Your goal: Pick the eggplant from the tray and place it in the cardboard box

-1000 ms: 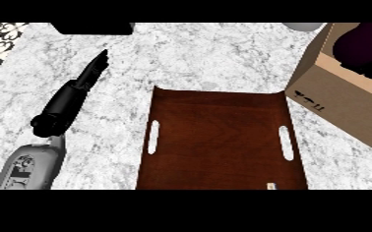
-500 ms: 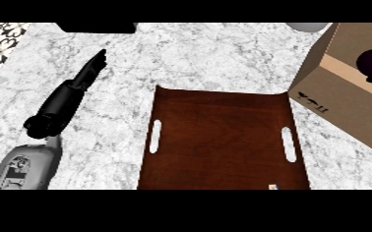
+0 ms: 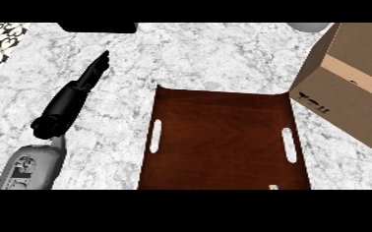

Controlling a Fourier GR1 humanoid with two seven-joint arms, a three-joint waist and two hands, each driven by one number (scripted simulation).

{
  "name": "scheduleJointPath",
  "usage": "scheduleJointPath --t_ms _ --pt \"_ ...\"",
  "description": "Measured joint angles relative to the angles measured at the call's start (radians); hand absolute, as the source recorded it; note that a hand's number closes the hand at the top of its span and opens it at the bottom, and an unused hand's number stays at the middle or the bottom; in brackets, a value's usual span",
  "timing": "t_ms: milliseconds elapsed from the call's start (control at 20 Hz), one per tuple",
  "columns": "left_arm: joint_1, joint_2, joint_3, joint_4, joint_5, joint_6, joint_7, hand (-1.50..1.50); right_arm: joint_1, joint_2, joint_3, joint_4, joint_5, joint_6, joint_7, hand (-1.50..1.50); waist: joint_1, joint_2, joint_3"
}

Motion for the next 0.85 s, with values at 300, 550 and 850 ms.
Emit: scheduleJointPath --t_ms 300,550,850 --pt "0.005 -0.002 0.007 -0.003 0.003 -0.002 0.008 0.0 -0.066 0.04 -0.144 0.101 -0.149 0.018 -0.148 -1.5 -0.01 -0.004 0.001" --pt "0.008 0.007 0.016 -0.005 0.007 -0.008 0.004 0.0 -0.137 0.076 -0.37 0.246 -0.378 0.088 -0.084 -1.5 -0.013 -0.006 0.001" --pt "-0.012 0.003 0.019 0.007 0.006 -0.012 0.001 0.0 -0.196 0.017 -0.535 0.411 -0.521 0.109 0.029 -1.5 -0.004 0.002 0.002"
